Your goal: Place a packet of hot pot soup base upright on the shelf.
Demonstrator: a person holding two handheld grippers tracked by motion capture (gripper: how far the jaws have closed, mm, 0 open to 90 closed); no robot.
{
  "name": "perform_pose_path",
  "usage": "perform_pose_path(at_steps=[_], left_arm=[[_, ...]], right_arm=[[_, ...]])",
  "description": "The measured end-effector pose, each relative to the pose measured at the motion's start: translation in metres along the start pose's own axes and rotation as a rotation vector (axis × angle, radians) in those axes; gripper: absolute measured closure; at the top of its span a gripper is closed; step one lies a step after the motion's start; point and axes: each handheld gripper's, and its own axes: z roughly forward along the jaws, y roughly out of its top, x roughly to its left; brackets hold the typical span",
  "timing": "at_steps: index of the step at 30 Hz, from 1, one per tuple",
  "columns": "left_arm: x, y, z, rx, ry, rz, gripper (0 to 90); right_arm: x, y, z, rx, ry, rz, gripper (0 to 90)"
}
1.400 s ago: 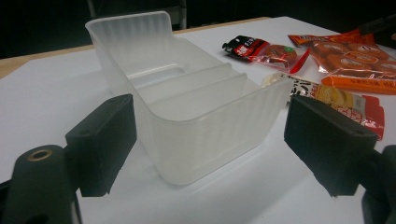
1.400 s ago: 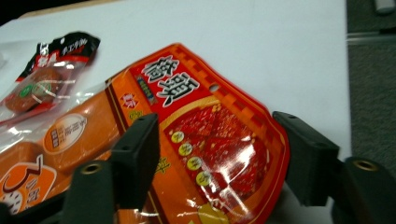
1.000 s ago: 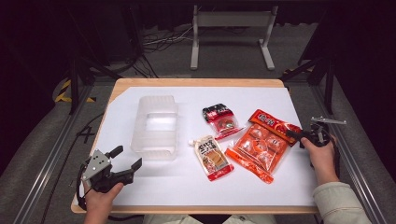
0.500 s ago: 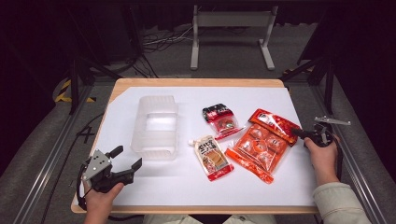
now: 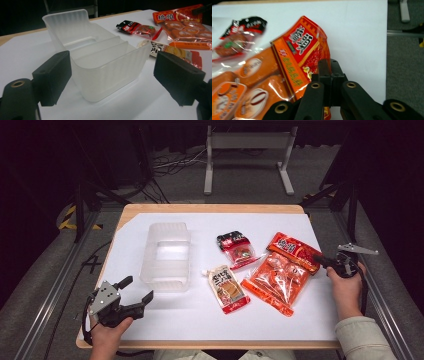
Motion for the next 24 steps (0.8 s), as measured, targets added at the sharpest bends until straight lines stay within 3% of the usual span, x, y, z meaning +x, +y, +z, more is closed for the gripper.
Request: perform_pose_path(at_steps=[8,11,17,20,24], left_arm=[[-0.005,0.006,-0.001,-0.008,-0.011,0.010,13.9],[-0.006,0.008,-0.002,0.000,-0.036,-0.009,15.5],[-0.010,0.014,-0.005,-0.011,-0.032,0.003,14.4],[-0.018,0.021,-0.007,-0.015,-0.048,0.035,13.8],[-0.026,0.027,-0.005,-0.007,-0.034,0.041,15.0]], right_arm=[[0.013,0.017,-0.023,-0.059,0.036,-0.035,90.0],[0.018,0.024,-0.032,-0.091,0.054,-0.039,90.0],[0.027,0.036,-0.046,-0.129,0.082,-0.055,90.0],[0.041,0.047,-0.059,-0.156,0.105,-0.096,90.0],[0.056,0.057,-0.071,-0.187,0.129,-0.130,90.0]])
